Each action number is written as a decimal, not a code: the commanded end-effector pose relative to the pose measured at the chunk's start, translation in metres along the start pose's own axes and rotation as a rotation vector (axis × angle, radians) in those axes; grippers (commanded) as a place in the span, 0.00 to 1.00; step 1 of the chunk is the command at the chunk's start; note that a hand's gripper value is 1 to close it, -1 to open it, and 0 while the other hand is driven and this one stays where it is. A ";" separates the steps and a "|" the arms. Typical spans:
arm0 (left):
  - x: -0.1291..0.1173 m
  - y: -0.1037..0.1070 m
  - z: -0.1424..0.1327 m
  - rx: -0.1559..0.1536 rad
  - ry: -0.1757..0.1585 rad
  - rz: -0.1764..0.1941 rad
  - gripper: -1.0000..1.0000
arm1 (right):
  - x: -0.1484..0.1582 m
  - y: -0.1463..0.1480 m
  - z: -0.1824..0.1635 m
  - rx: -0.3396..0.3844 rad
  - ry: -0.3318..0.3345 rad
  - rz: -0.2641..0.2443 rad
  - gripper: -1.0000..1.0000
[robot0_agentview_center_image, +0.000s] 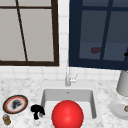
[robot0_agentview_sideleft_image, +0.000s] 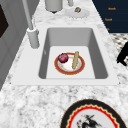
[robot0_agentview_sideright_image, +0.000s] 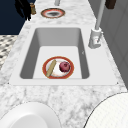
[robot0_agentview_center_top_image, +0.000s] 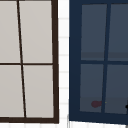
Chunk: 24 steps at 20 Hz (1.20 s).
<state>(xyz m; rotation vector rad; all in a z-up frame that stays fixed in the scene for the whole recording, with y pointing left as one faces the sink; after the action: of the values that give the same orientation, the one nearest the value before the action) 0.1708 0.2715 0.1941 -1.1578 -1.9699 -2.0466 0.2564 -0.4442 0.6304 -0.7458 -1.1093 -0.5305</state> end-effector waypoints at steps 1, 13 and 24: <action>0.000 0.000 0.000 0.000 0.000 0.000 0.50 | -0.018 -0.018 0.020 0.001 -0.020 -0.023 1.00; 0.000 0.000 0.000 0.000 0.000 0.000 0.50 | -0.067 -0.041 0.104 -0.228 -0.022 -0.058 1.00; 0.000 0.000 0.000 0.000 0.000 0.000 0.50 | -0.103 -0.052 0.186 -0.419 -0.019 -0.114 1.00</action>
<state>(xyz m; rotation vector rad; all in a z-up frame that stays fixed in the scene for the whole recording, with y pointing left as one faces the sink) 0.1708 0.2715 0.1941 -1.1578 -1.9699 -2.0466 0.0956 -0.3496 0.6172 -1.0461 -1.0450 -0.8918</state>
